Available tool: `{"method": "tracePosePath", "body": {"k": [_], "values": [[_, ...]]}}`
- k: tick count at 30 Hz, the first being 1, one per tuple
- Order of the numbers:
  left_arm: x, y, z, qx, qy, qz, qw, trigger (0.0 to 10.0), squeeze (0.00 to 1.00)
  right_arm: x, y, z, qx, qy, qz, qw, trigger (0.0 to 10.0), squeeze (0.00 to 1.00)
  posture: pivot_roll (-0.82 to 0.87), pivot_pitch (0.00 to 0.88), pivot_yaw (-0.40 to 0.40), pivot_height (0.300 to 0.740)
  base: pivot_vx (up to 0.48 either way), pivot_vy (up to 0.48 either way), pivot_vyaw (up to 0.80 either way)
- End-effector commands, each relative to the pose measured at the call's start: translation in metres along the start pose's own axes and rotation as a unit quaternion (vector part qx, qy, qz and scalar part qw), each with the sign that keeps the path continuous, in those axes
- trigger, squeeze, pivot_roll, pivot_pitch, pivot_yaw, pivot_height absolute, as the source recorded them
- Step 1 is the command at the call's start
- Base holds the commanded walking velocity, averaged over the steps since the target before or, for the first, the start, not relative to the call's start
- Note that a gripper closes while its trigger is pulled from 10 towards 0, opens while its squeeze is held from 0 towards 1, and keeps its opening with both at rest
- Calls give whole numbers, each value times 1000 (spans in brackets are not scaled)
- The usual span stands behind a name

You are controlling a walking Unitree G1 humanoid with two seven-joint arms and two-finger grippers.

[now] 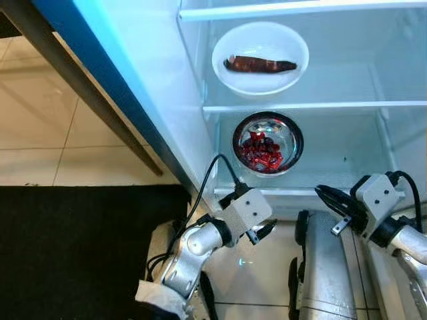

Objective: Restocking fridge

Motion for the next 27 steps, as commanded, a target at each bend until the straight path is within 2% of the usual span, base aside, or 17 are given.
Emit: {"method": "tracePosePath", "body": {"k": [1, 4, 6, 7, 8, 9, 11, 14, 16, 18, 19, 22, 23, 24, 26, 27], "values": [[8, -2, 1, -1, 16, -6, 1000, 10000, 0, 1, -11, 12, -14, 13, 12, 1000, 10000, 0, -100, 368, 104, 406, 0, 0, 0], [21, -6, 10, -4, 62, -12, 998, 10000, 0, -4, -19, 13, -33, 4, 17, 999, 10000, 0, -95, 345, 94, 406, 0, 0, 0], [21, -6, 10, -4, 62, -12, 998, 10000, 0, -4, -19, 13, -33, 4, 17, 999, 10000, 0, -95, 345, 94, 406, 0, 0, 0], [25, -10, 13, -3, 78, -11, 997, 10000, 0, -6, -23, 12, -39, -4, 21, 999, 10000, 0, -92, 333, 90, 406, 0, 0, 0], [36, -21, 18, 3, 115, 0, 993, 10000, 0, -10, -33, 13, -45, -17, 39, 998, 10000, 0, -90, 318, 87, 406, 0, 0, 0], [36, -21, 18, 3, 115, 0, 993, 10000, 0, -10, -33, 13, -45, -17, 39, 998, 10000, 0, -90, 318, 87, 406, 0, 0, 0], [45, -32, 22, 18, 150, 12, 988, 10000, 0, -13, -39, 14, -44, -19, 46, 998, 10000, 0, -85, 297, 83, 406, 0, 0, 0], [52, -39, 23, 37, 172, 18, 984, 10000, 0, -16, -42, 14, -46, -21, 47, 998, 10000, 0, -80, 278, 80, 406, 0, 0, 0], [57, -45, 18, 53, 171, 23, 984, 10000, 0, -18, -43, 13, -45, -23, 51, 997, 10000, 0, -78, 270, 78, 406, 0, 0, 0], [64, -53, 10, 87, 171, 31, 981, 10000, 0, -20, -45, 11, -41, -25, 55, 997, 10000, 0, -77, 256, 76, 406, 0, 0, 0], [64, -53, 10, 87, 171, 31, 981, 10000, 0, -20, -45, 11, -41, -25, 55, 997, 10000, 0, -77, 256, 76, 406, 0, 0, 0], [65, -63, 4, 157, 173, 24, 972, 10000, 0, -24, -47, 6, -42, -34, 59, 997, 10000, 0, -82, 231, 82, 406, 0, 0, 0], [66, -67, 4, 187, 179, 18, 966, 10000, 0, -25, -49, 4, -46, -40, 63, 996, 10000, 0, -83, 223, 80, 406, 0, 0, 0], [66, -67, 4, 187, 179, 18, 966, 10000, 0, -25, -49, 4, -46, -40, 63, 996, 10000, 0, -83, 223, 80, 406, 0, 0, 0], [69, -75, 7, 228, 193, 13, 954, 10000, 0, -28, -53, 3, -56, -50, 71, 995, 10000, 0, -85, 209, 76, 406, 0, 0, 0], [73, -82, 9, 233, 206, 16, 950, 10000, 0, -29, -55, 4, -66, -53, 73, 994, 10000, 0, -85, 204, 73, 406, 0, 0, 0]]}}
Point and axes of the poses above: a point about 5 cm out from each wrist's last joint towards the gripper, its own x axis pointing back from the gripper into the wrist, its own y axis along the axis of the wrist's last joint, z = x × y, the point moved 5 cm from there along -x, pointing out of the wrist towards the gripper, and after that the axes turned 4 degrees about x, right-handed, at the moved point
